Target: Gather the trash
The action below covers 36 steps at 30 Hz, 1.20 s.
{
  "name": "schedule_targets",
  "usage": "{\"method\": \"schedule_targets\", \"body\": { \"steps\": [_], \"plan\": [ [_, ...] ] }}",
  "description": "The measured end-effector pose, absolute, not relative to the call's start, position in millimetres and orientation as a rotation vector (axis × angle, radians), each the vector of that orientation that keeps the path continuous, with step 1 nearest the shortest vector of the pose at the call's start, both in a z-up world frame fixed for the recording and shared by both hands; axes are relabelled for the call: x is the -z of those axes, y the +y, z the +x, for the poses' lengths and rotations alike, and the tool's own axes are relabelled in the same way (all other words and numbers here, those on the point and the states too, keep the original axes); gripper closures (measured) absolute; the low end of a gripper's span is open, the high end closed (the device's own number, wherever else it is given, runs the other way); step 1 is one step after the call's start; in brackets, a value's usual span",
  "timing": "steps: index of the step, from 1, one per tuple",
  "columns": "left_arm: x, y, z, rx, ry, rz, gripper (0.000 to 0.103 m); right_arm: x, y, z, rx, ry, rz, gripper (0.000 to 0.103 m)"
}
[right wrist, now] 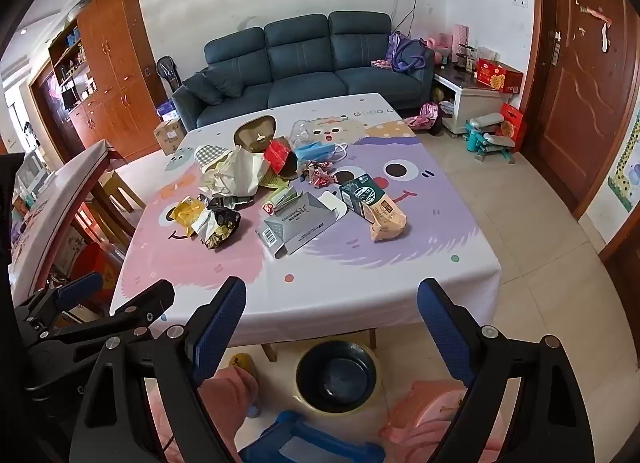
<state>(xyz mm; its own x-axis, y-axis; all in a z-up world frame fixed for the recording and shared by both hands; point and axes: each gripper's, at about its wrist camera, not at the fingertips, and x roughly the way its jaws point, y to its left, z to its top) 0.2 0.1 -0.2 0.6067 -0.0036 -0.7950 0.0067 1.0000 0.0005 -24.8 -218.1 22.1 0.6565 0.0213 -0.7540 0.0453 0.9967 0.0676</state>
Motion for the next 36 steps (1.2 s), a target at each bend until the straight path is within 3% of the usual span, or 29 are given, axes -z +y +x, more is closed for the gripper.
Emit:
{"method": "schedule_targets", "body": {
  "steps": [36],
  "plan": [
    [4.9, -0.8, 0.4, 0.015, 0.947, -0.004, 0.014, -7.1, -221.6, -22.0, 0.017, 0.883, 0.067, 0.014]
  ]
}}
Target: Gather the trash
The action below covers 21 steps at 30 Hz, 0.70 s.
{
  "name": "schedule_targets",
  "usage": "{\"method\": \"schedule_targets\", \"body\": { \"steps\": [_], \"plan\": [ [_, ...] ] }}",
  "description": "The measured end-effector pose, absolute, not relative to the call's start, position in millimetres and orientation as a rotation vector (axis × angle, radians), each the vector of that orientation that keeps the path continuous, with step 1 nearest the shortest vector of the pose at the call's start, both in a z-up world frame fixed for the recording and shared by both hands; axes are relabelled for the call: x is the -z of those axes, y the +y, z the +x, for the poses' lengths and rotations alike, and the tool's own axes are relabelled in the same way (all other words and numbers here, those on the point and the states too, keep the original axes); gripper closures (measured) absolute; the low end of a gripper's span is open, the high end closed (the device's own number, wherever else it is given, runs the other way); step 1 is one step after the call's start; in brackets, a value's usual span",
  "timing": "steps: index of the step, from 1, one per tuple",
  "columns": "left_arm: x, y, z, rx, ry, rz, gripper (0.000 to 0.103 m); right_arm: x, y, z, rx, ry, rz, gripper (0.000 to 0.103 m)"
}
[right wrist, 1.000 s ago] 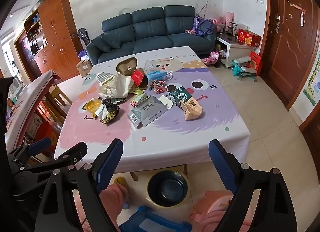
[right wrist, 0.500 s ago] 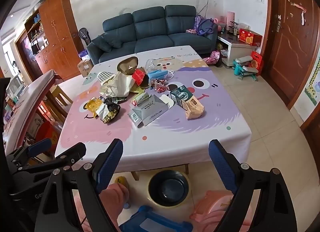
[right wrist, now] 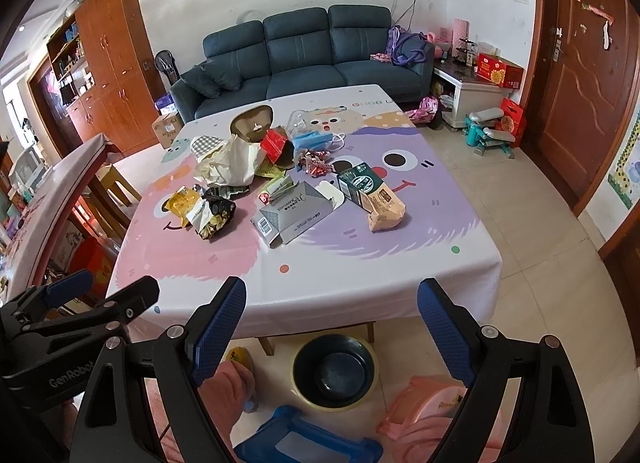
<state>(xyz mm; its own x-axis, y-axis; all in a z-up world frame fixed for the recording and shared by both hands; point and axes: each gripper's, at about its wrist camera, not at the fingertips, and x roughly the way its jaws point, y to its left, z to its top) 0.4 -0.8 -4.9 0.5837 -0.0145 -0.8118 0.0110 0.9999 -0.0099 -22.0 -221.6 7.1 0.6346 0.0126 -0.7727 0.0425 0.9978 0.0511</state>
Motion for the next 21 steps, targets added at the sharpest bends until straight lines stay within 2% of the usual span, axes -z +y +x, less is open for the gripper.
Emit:
{"method": "schedule_targets", "body": {
  "steps": [21],
  "plan": [
    [2.7, 2.1, 0.1, 0.019, 0.947, -0.011, 0.014, -8.6, -219.8, -20.2, 0.017, 0.883, 0.068, 0.014]
  ]
}}
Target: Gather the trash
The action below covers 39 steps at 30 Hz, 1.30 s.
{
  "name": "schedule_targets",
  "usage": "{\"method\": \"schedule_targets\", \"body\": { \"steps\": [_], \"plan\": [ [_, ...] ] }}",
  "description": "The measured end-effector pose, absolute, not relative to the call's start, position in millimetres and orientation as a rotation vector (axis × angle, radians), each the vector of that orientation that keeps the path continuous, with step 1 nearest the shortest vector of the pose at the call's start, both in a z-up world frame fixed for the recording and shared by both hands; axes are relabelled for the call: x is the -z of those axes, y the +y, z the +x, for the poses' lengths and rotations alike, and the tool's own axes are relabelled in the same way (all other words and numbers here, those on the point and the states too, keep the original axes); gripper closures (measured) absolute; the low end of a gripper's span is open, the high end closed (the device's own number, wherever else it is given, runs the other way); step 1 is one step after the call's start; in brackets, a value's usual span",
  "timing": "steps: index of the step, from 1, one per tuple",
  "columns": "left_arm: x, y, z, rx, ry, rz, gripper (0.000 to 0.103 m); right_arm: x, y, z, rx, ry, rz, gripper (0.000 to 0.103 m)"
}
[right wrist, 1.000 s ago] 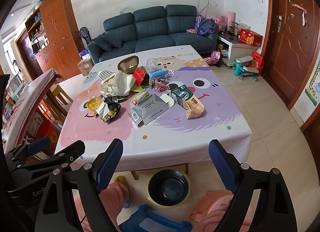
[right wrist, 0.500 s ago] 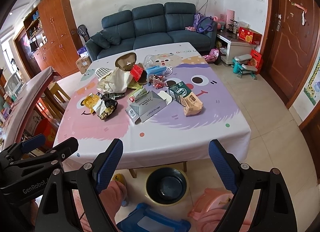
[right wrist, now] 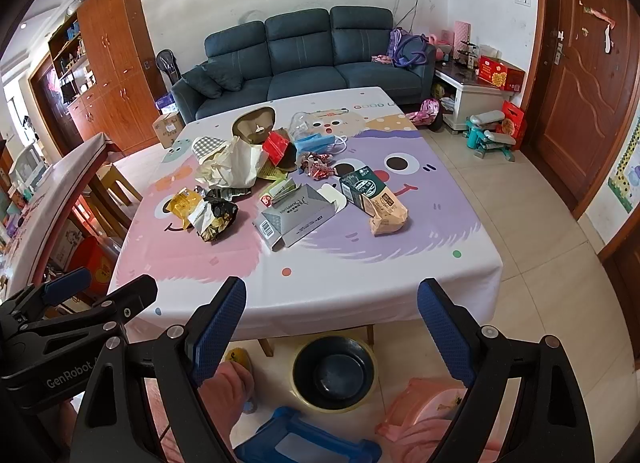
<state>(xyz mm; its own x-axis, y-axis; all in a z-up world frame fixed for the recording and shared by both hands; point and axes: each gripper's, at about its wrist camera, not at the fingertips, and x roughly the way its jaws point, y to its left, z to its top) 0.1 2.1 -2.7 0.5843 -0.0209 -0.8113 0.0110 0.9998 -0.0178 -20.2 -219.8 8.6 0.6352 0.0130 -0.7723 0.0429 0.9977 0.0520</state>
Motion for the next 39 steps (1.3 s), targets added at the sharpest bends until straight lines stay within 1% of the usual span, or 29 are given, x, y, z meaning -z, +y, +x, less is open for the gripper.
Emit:
{"method": "schedule_targets", "body": {
  "steps": [30, 39],
  "plan": [
    [0.1, 4.5, 1.5, 0.024, 0.954, -0.011, 0.014, -8.4, -220.2, -18.3, 0.017, 0.879, 0.068, 0.014],
    [0.9, 6.5, 12.9, 0.075, 0.955, -0.032, 0.015, -9.7, -219.5, -17.6, 0.007, 0.873, 0.078, 0.014]
  ]
}}
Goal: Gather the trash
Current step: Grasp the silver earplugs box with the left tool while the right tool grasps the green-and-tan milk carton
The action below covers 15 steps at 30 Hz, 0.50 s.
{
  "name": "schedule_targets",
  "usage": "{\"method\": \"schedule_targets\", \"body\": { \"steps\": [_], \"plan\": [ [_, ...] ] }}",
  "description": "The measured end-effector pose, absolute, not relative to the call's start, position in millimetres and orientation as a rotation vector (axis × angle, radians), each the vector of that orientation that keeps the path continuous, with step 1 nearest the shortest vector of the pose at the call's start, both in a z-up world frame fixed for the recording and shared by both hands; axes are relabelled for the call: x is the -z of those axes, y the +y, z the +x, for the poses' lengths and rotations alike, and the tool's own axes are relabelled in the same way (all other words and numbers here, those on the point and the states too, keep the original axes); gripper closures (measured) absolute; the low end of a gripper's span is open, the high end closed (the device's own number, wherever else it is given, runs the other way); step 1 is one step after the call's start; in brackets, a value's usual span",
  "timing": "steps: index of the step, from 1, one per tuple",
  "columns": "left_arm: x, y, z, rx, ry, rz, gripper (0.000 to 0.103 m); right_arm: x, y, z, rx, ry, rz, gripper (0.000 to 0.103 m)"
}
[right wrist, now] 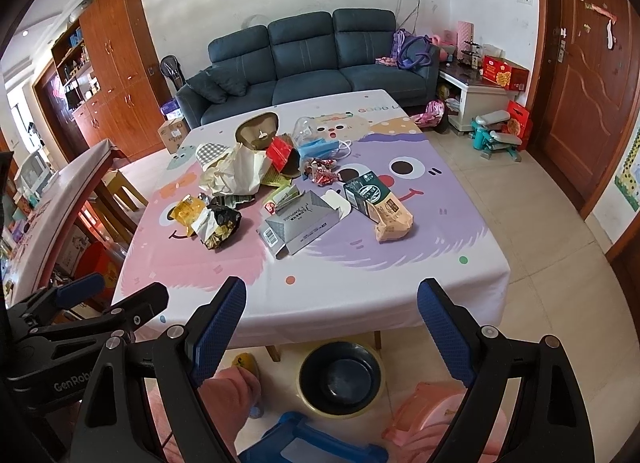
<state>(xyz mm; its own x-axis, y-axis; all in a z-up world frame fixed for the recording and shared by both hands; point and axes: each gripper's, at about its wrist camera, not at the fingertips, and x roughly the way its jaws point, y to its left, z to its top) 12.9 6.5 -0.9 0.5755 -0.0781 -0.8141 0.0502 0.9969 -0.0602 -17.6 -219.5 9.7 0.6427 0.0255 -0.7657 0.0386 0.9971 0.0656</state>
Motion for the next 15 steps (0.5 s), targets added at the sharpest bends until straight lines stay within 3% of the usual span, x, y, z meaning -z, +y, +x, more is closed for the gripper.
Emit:
{"method": "schedule_targets", "body": {
  "steps": [15],
  "plan": [
    [-3.3, 7.6, 68.2, 0.246, 0.958, -0.062, 0.014, -21.7, -226.4, 34.7, 0.018, 0.849, 0.047, 0.014]
  ]
}}
